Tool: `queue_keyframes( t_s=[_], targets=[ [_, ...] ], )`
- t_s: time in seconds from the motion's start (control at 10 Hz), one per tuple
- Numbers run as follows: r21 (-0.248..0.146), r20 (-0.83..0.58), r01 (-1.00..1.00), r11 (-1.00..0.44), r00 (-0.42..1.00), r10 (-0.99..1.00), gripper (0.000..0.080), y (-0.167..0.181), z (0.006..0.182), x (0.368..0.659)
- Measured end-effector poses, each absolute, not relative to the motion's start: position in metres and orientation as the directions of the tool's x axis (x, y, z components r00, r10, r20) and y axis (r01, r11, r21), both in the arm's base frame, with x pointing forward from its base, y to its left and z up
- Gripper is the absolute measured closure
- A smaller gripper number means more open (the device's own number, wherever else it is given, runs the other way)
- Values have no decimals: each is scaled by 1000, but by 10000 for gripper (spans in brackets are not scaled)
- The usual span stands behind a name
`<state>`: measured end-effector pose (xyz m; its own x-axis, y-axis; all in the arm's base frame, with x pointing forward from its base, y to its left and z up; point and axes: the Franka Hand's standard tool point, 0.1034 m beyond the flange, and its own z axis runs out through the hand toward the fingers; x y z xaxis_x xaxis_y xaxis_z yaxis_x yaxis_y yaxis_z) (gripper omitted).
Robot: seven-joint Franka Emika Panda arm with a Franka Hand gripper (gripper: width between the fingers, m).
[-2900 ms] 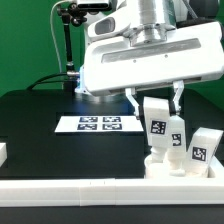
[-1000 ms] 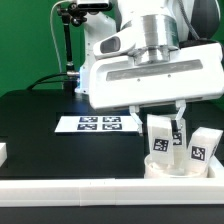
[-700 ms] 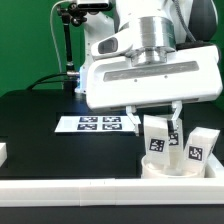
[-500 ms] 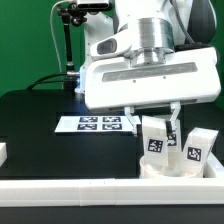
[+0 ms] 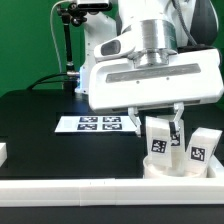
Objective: Assemble stool
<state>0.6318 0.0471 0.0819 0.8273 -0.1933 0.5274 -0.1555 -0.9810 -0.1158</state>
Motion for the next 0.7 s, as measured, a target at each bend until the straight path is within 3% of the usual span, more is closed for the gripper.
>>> queue_keyframes(
  t_s=[0.1, 0.2, 0.3, 0.4, 0.5, 0.7],
  targets=[
    [-116, 527, -156, -981, 828, -193, 377, 47, 82, 632],
    [-116, 527, -155, -981, 828, -193, 377, 47, 82, 632],
    [-116, 527, -155, -981, 828, -193, 214, 47, 82, 632],
    [-116, 526, -155, -981, 828, -193, 214, 47, 82, 632],
    [-124, 511, -156, -980, 836, -198, 161, 50, 88, 633],
    [-135, 502, -156, -979, 841, -203, 153, 48, 108, 638]
  ],
)
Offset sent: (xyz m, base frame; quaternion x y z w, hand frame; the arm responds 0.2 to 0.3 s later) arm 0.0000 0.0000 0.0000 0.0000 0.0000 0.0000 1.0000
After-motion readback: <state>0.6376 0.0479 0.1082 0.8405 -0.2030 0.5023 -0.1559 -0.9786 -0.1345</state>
